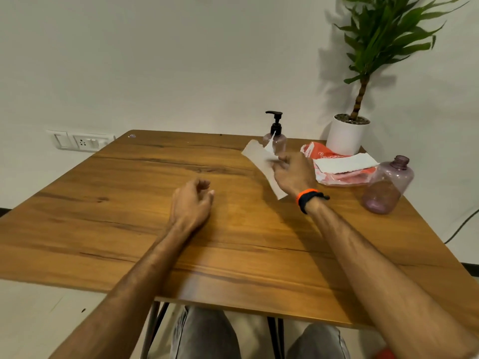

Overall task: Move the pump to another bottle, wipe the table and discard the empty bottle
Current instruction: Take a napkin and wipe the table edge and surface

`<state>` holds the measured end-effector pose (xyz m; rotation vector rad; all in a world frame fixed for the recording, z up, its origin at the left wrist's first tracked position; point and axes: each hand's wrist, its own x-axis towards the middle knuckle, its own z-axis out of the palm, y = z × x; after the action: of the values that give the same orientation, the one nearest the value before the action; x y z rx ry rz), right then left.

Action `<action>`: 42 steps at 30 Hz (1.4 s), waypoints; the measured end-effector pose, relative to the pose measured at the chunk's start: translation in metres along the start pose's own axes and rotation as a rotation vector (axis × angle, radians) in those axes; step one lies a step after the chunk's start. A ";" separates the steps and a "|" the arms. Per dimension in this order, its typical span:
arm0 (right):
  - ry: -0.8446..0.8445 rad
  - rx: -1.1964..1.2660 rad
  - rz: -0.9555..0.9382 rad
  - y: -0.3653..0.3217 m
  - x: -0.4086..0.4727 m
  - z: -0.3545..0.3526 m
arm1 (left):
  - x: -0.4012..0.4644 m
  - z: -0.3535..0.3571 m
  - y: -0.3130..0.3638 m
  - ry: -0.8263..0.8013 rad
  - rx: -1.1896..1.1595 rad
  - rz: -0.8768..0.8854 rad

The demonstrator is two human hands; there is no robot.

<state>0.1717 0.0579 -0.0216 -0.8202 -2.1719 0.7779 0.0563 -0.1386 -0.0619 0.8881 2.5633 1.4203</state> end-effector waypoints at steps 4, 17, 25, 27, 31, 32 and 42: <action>-0.094 -0.515 -0.356 0.000 -0.002 0.012 | 0.002 -0.007 -0.026 -0.005 0.263 0.088; -0.557 -0.397 -0.269 0.017 -0.012 0.038 | 0.005 -0.002 -0.042 -0.003 0.353 0.175; -0.628 -0.380 -0.376 0.018 -0.034 0.037 | 0.006 -0.001 -0.041 -0.008 0.374 0.168; -0.641 -0.363 -0.394 0.017 -0.041 0.037 | 0.006 -0.001 -0.041 -0.006 0.378 0.165; -0.661 -0.340 -0.415 0.015 -0.055 0.034 | 0.005 0.000 -0.040 -0.005 0.389 0.170; -0.666 -0.343 -0.418 0.014 -0.058 0.033 | 0.004 0.000 -0.039 -0.003 0.390 0.171; -0.701 -0.350 -0.463 0.010 -0.084 0.023 | 0.000 0.000 -0.038 0.005 0.380 0.170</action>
<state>0.2056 -0.0033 -0.0741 -0.1610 -3.0262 0.4860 0.0394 -0.1540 -0.0921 1.1759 2.8744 0.9783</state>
